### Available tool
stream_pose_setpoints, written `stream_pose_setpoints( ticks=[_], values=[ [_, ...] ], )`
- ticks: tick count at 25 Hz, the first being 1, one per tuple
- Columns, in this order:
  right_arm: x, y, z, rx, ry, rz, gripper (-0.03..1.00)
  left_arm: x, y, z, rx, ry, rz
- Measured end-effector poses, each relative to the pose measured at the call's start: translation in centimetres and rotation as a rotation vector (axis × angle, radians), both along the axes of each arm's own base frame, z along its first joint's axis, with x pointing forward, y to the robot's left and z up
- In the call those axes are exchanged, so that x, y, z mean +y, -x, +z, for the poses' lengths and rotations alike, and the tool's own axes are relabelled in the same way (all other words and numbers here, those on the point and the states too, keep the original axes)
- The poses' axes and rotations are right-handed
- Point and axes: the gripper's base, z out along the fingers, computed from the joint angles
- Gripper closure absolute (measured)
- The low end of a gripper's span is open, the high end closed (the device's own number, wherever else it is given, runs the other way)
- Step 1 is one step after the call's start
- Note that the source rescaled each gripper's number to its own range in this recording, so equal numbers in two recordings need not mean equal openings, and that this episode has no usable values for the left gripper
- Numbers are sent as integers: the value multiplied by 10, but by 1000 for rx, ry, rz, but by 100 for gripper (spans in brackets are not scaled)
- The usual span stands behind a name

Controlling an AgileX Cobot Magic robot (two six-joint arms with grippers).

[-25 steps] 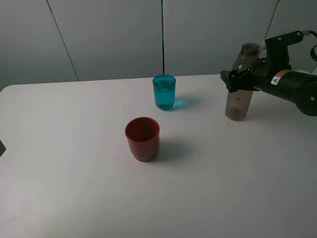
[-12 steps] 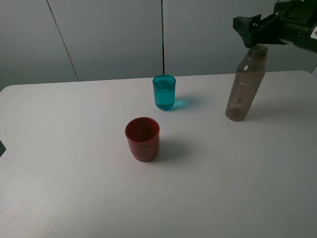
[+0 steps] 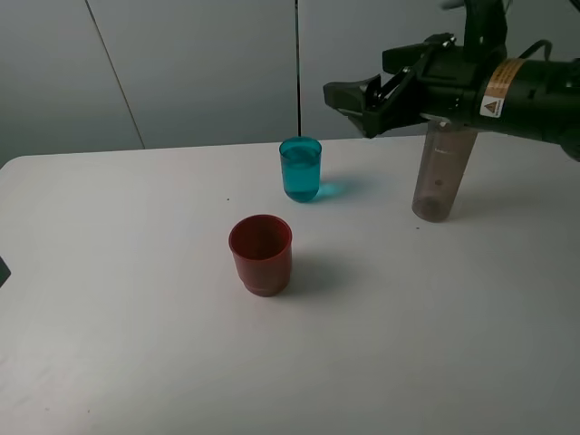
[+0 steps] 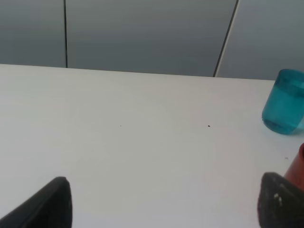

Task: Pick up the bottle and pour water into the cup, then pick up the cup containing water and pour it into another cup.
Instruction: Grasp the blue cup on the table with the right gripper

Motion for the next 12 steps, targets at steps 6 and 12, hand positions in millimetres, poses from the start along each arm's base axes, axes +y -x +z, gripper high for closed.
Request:
stream_pose_setpoints(
  ticks=[6, 12],
  values=[
    [26, -16, -52, 85, 40, 22, -1, 0, 0, 0, 0, 0, 0],
    [32, -36, -80, 129, 59, -9, -1, 0, 0, 0, 0, 2, 0]
  ],
)
